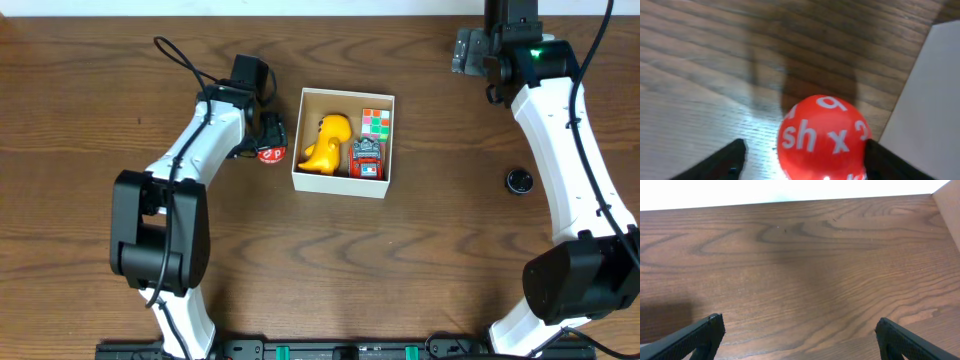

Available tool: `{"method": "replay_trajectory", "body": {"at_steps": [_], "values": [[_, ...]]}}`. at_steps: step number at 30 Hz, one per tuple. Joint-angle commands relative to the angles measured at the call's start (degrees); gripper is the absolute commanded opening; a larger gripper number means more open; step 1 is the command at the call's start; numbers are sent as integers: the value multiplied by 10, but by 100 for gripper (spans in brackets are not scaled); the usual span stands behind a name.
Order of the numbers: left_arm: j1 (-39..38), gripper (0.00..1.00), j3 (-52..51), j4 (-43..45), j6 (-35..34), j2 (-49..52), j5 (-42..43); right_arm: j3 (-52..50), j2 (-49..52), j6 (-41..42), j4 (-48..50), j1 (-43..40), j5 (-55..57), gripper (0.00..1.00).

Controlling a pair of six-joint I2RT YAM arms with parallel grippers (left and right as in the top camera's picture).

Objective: Pack container
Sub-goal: 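Raise left gripper out of the box and swing it toward the upper left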

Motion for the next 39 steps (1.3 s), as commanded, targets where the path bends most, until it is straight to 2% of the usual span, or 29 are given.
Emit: {"method": "replay_trajectory", "body": {"at_steps": [1, 6, 9, 11, 16, 23, 27, 34, 39], "values": [[4, 60, -6, -13, 1, 26, -24, 1, 1, 8, 0, 0, 6, 99], [4, 28, -6, -13, 1, 26, -24, 1, 1, 8, 0, 0, 6, 99], [4, 12, -6, -13, 2, 26, -24, 1, 1, 8, 0, 1, 6, 99], [5, 6, -6, -12, 15, 26, -25, 1, 1, 8, 0, 0, 6, 99], [11, 6, 18, -31, 70, 17, -31, 1, 1, 8, 0, 0, 6, 99], [16, 6, 67, -58, 70, -71, -25, 1, 1, 8, 0, 0, 6, 99], [6, 6, 86, -37, 73, -142, 23, 1, 1, 8, 0, 0, 5, 99], [-47, 6, 87, 30, 151, -194, 127, 1, 1, 8, 0, 1, 6, 99], [-102, 6, 87, 50, 224, -178, 138, 1, 1, 8, 0, 0, 6, 99]]}}
